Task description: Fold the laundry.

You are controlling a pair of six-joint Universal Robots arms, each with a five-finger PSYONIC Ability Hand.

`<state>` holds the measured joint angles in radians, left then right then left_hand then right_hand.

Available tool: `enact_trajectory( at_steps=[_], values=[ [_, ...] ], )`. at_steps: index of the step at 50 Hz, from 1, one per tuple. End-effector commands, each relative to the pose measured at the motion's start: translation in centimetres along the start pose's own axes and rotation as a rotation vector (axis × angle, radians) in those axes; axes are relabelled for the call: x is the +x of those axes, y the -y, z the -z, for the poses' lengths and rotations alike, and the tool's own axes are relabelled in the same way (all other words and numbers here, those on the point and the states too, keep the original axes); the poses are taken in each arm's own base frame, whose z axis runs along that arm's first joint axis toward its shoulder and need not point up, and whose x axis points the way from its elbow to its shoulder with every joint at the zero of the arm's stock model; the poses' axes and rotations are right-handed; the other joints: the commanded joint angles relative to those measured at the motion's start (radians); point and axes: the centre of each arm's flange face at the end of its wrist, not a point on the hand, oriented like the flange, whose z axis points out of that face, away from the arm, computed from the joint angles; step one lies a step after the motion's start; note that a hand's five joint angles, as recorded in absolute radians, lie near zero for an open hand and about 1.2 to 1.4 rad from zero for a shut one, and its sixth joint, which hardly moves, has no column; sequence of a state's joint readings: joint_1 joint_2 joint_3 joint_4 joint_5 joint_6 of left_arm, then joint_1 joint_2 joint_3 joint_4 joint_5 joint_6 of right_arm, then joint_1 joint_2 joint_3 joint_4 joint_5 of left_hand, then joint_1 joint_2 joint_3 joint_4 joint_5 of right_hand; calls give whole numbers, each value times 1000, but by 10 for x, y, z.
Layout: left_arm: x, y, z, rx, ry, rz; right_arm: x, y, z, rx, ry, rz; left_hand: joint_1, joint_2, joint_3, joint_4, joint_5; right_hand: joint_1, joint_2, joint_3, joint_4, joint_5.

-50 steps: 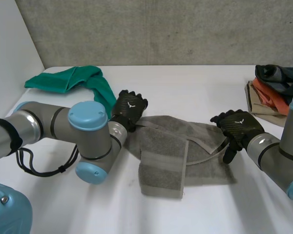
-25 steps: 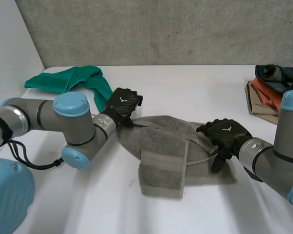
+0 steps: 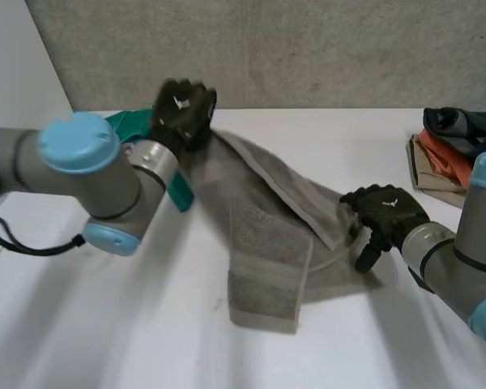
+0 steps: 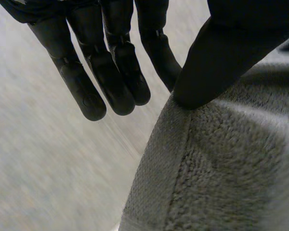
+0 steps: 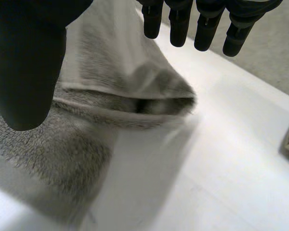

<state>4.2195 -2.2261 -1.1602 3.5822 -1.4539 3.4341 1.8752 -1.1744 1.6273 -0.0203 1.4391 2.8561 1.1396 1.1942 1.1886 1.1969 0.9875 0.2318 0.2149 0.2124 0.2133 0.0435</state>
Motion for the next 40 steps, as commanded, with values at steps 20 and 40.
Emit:
enact_trajectory(
  at_steps=[20,40],
  values=[
    [-22,124,82,177,44,12,-50,16,-38,-66,272,-484,257,202,208,199,234,-57,-40,-38,-39,-43],
    [-37,158,94,259,101,-2,-38,91,5,246,160,-175,257,202,208,199,234,1164,1181,1184,1183,1178]
  ],
)
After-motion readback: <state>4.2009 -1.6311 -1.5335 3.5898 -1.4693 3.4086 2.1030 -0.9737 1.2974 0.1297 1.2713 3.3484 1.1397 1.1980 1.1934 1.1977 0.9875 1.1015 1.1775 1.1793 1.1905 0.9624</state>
